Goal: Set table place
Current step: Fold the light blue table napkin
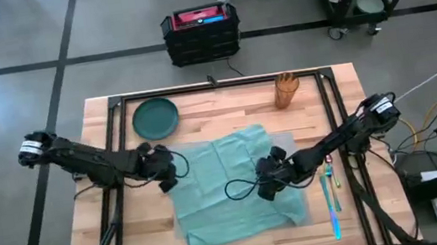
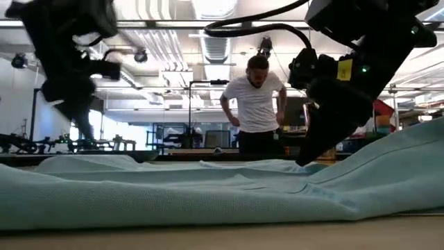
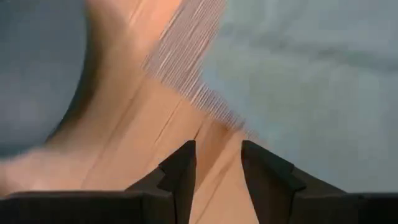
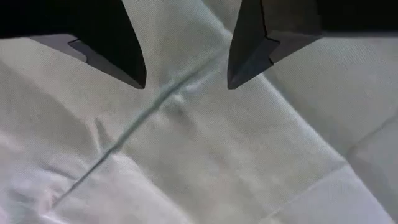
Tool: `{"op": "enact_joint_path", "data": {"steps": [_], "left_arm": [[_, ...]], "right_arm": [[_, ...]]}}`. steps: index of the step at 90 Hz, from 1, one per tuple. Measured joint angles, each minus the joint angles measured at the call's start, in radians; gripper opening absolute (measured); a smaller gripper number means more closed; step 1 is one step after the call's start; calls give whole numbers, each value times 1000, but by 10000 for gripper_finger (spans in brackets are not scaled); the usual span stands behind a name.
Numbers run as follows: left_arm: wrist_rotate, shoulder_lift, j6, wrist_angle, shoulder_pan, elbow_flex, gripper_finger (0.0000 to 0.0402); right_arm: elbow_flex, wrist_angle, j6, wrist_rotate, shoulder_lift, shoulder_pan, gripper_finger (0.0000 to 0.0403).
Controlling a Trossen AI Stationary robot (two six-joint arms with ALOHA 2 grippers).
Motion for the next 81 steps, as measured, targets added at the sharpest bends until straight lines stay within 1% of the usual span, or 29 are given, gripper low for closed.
{"op": "enact_joint_path", "data": {"steps": [5,11,19,25,33,36,45,52,61,68,75,81], "left_arm": [[51,5,38,77,1,-63,114],[96,18,80,228,0,-128,114],[105,27,124,355,0,-168,114],[111,37,132,451,1,-133,114],[111,16,170,458,-4,-72,114],[120,17,195,491,-6,-56,114],[137,43,277,621,-13,-49,114],[155,94,306,743,-14,-48,114],[183,166,300,720,-14,-47,114],[197,194,285,673,-19,-25,114],[198,202,272,581,-20,15,114],[197,190,261,448,-21,53,114]], "right_arm": [[0,0,0,0,0,0,221],[0,1,-9,0,0,0,225],[0,-3,-14,0,0,0,229],[0,-9,-14,0,0,0,231],[0,-8,-15,0,0,0,235],[0,-8,-16,0,0,0,236],[0,-7,-15,0,0,0,236],[-1,-5,-17,0,0,0,233],[0,0,-15,7,0,-2,227],[-1,2,-15,7,0,-2,222],[0,2,-16,5,0,-2,217],[0,11,-17,0,0,-2,215]]}}
